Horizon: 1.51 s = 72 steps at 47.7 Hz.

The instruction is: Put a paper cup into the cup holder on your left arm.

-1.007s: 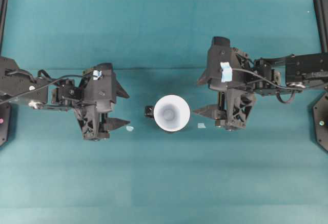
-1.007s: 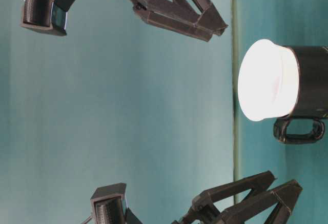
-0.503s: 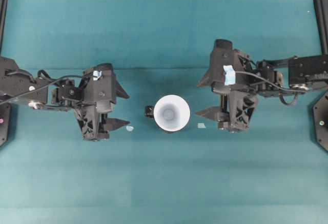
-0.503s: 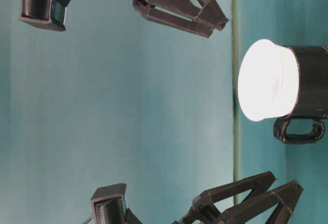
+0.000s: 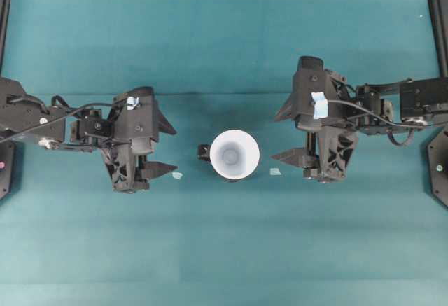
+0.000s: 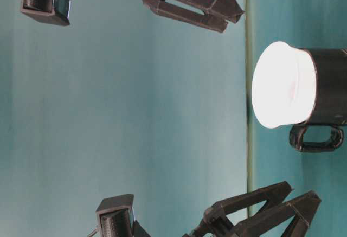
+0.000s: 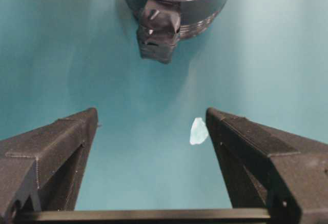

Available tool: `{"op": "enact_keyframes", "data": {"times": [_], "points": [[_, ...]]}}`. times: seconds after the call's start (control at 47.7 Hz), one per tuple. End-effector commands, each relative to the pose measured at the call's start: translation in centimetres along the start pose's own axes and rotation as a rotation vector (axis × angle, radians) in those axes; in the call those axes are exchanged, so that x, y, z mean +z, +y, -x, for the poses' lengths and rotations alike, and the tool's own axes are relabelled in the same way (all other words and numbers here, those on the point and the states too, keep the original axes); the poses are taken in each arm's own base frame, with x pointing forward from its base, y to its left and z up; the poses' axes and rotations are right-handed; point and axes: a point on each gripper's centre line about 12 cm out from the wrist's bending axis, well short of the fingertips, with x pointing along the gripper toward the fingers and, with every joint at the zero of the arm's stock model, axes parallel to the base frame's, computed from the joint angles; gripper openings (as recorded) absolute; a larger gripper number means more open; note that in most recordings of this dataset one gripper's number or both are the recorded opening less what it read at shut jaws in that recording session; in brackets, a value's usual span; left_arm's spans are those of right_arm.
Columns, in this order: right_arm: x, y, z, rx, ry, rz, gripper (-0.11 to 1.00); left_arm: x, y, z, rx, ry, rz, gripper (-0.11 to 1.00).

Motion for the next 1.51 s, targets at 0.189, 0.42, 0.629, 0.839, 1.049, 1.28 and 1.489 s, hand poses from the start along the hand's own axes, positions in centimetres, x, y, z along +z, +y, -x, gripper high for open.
{"op": "enact_keyframes", "data": {"times": [0.189,0.42,0.629,0.839,1.049,1.28,1.489], "points": [[0.55,0.17,0.65,0.003,-0.026,0.011,0.91,0.31,-0.10,0.14,-0.002,-0.012,-0.005,0.91],[0.57,0.17,0.65,0.003,-0.027,0.013,0.91,0.27,-0.10,0.10,-0.002,-0.011,-0.005,0.91],[0.43,0.17,0.61,0.003,-0.023,0.013,0.90,0.28,-0.30,0.10,-0.007,-0.011,-0.009,0.91],[0.37,0.16,0.60,0.003,-0.021,0.010,0.90,0.28,-0.71,0.11,-0.016,-0.011,-0.017,0.91],[0.51,0.16,0.69,0.003,-0.032,0.007,0.90,0.30,-0.71,0.11,-0.016,-0.013,-0.017,0.91],[0.18,0.15,0.82,0.003,-0.030,-0.001,0.90,0.30,-0.76,0.11,-0.017,-0.013,-0.018,0.91],[-0.21,0.14,1.06,0.003,-0.030,-0.001,0.90,0.43,-0.76,0.18,-0.017,-0.020,-0.018,0.91]]}}
